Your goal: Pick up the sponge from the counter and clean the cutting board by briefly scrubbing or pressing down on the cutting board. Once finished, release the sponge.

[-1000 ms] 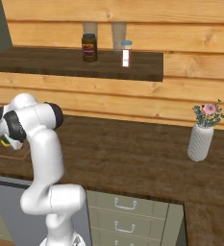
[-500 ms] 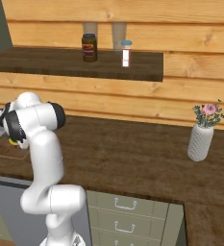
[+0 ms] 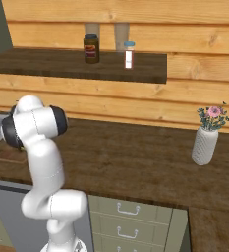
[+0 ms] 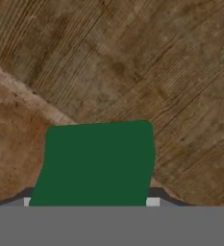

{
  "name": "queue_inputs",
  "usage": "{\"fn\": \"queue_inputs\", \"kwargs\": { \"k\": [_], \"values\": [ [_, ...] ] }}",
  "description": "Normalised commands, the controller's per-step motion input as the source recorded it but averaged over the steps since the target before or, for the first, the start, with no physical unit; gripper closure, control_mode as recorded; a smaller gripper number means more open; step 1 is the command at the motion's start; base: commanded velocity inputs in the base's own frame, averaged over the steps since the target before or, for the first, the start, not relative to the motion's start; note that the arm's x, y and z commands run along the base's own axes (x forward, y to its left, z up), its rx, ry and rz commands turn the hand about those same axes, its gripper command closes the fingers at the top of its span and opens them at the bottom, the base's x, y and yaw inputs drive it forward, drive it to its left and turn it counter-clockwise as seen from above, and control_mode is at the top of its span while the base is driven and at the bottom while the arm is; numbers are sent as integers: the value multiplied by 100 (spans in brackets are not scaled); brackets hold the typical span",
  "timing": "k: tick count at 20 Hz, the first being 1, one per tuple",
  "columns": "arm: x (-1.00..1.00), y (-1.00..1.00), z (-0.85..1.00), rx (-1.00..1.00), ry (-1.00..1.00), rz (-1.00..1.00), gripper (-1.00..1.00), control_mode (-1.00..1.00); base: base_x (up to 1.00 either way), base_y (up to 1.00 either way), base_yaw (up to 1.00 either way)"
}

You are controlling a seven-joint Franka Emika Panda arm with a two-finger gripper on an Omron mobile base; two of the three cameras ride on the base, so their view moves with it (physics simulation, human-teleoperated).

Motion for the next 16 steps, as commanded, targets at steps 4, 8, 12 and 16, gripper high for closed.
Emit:
{"fn": "queue_inputs", "kwargs": {
  "k": [4,8,12,16],
  "values": [
    [-1,-37,74,-4,0,-16,100,-100,0,0,0],
    [-10,-19,55,-30,-14,-18,100,-100,0,0,0],
    [0,-51,7,-26,-3,-13,100,-100,0,0,0],
    [1,-90,4,-12,0,-14,100,-100,0,0,0]
  ]
}}
